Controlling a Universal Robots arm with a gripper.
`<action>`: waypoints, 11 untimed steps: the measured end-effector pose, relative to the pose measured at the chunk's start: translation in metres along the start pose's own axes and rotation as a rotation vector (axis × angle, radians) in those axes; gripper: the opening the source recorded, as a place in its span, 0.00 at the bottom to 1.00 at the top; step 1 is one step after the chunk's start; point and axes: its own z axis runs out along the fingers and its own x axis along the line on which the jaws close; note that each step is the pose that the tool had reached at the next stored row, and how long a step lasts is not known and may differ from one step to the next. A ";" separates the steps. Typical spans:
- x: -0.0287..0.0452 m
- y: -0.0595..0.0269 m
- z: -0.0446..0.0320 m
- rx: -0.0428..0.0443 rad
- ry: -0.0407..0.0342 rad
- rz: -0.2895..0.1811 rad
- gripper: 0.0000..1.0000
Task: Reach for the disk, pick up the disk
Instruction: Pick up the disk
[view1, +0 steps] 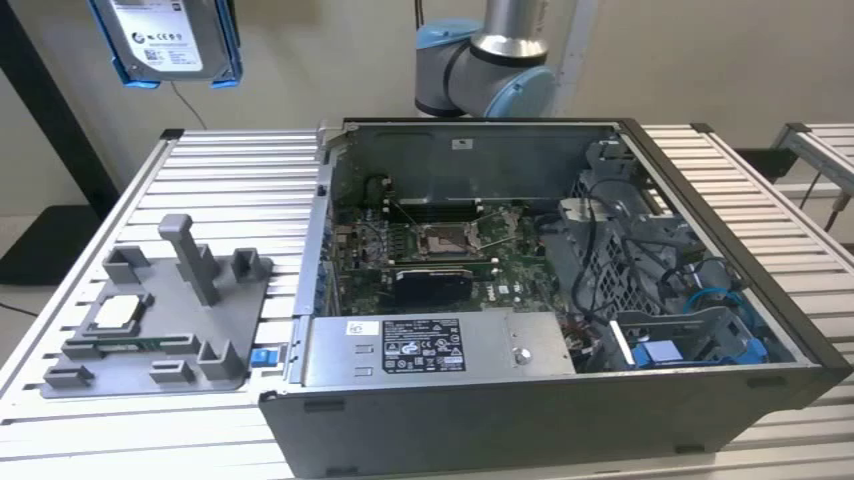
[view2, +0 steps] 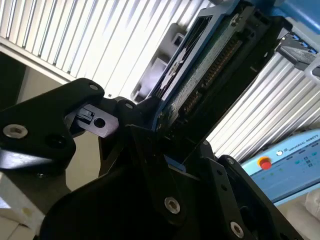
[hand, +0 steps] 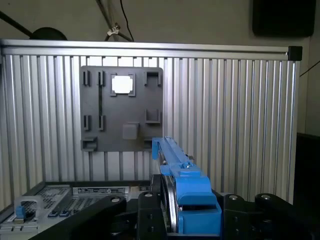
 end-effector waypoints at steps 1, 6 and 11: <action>-0.0001 -0.0029 0.0000 0.0001 -0.0001 0.000 0.00; -0.0004 -0.0181 0.0001 -0.0001 0.0000 0.000 0.00; -0.0007 -0.0378 0.0001 -0.0012 0.0000 0.000 0.00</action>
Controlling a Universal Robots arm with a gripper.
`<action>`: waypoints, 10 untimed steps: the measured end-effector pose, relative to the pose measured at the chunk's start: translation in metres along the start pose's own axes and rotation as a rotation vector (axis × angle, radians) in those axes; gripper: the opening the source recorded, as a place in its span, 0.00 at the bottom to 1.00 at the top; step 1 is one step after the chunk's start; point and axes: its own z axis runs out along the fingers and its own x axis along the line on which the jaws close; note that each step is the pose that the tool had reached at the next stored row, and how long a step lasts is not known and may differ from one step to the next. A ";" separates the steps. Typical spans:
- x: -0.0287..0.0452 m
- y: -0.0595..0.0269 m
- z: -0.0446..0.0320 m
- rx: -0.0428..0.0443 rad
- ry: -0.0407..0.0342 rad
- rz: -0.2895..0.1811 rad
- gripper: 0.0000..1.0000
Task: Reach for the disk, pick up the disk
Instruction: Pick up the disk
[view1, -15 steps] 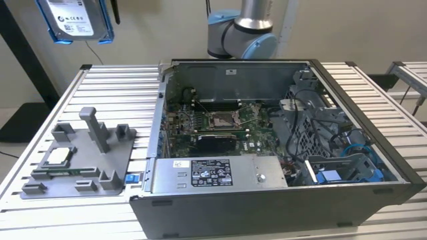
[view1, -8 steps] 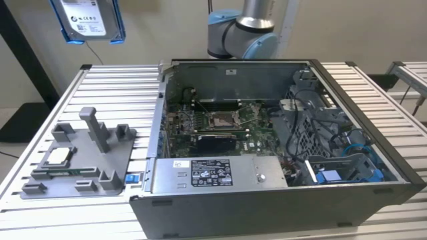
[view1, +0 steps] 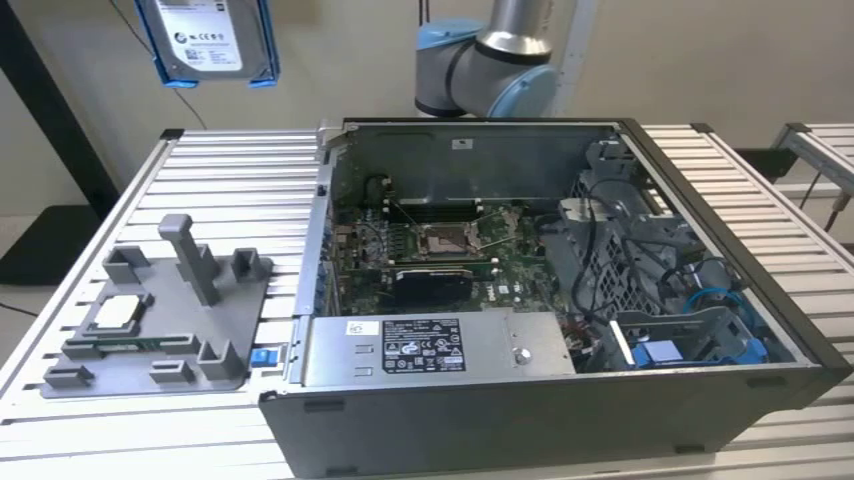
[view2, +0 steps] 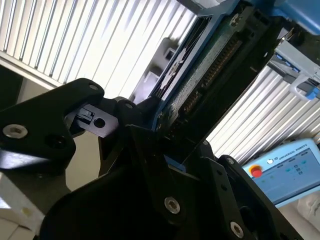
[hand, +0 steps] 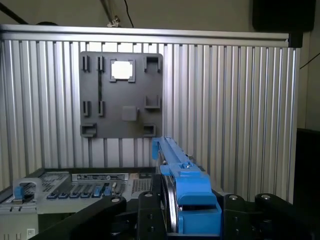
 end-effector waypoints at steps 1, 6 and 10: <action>-0.0001 -0.0042 0.0000 -0.0003 0.0000 0.000 0.00; -0.0005 -0.0253 0.0001 -0.0017 0.0000 0.000 0.00; -0.0008 -0.0415 0.0001 -0.0027 0.0001 0.000 0.00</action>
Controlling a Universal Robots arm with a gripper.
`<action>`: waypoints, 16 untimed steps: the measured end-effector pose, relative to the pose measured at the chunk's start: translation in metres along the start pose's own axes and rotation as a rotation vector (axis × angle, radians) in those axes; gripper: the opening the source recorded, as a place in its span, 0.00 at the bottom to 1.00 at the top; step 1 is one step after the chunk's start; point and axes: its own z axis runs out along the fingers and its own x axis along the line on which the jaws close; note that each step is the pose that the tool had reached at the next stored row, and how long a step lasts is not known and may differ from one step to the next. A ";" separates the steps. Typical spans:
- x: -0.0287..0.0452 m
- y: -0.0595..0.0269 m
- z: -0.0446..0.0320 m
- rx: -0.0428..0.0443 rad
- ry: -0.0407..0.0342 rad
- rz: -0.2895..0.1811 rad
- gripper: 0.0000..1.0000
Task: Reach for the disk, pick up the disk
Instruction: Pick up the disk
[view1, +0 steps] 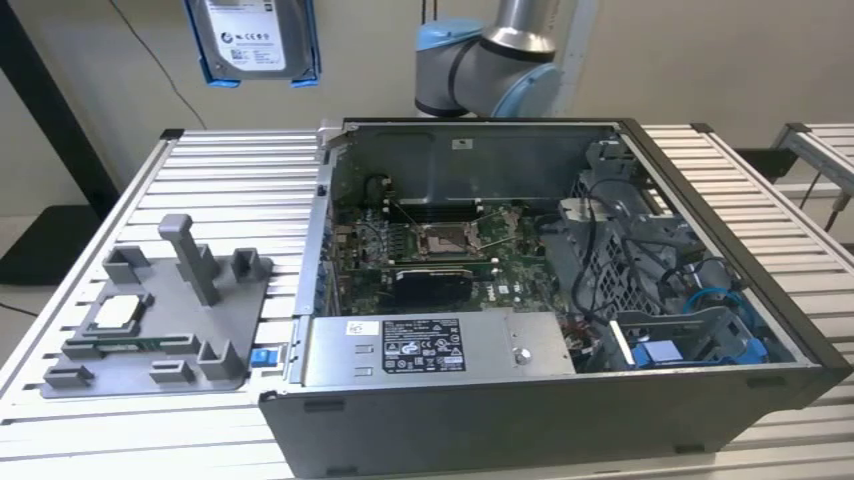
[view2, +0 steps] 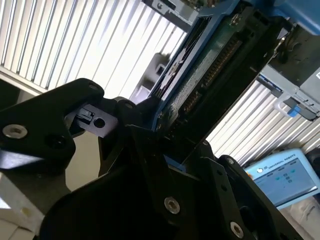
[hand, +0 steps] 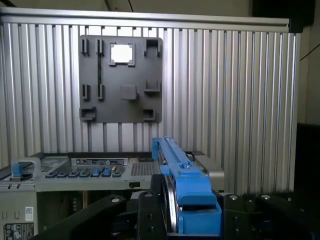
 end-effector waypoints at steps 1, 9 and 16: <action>-0.0001 -0.0038 0.0000 -0.0002 0.0000 0.000 0.00; -0.0006 -0.0335 0.0000 -0.0015 -0.0001 0.000 0.00; -0.0011 -0.0565 0.0000 -0.0021 0.0000 0.000 0.00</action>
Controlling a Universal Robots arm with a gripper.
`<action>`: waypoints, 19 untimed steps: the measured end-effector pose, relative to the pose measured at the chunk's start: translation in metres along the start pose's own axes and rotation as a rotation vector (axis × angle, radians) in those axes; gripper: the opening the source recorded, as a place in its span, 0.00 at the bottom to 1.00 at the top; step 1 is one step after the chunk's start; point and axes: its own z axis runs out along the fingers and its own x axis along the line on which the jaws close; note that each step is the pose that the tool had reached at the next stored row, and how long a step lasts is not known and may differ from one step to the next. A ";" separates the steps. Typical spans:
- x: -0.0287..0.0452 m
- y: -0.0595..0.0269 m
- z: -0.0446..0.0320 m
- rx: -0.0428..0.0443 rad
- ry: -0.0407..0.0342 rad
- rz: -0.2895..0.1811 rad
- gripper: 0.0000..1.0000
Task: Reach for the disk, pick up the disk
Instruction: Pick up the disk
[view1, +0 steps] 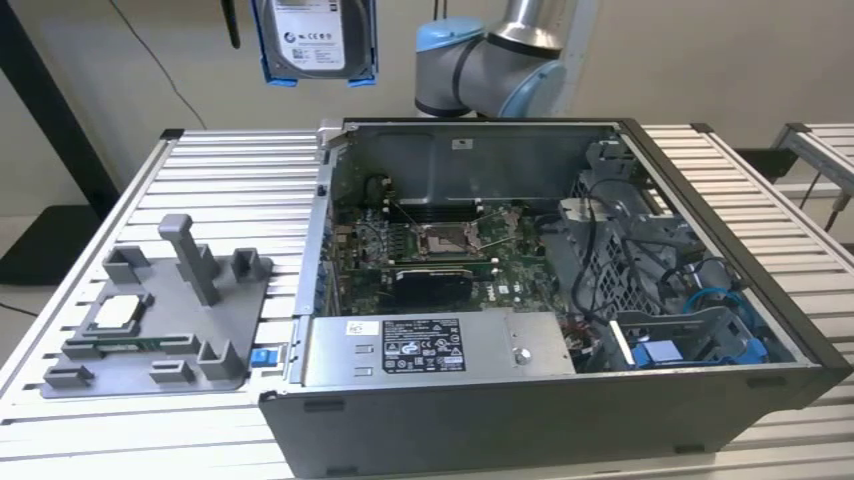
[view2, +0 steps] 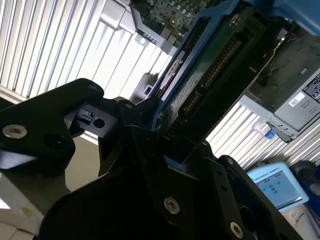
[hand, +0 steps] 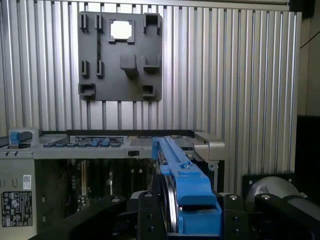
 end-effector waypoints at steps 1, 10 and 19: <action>-0.0001 -0.0026 0.0000 -0.0001 0.0000 0.000 0.00; -0.0002 -0.0090 0.0000 0.0000 0.0000 0.000 0.00; 0.0017 -0.0096 -0.0002 -0.0001 0.0000 0.000 0.00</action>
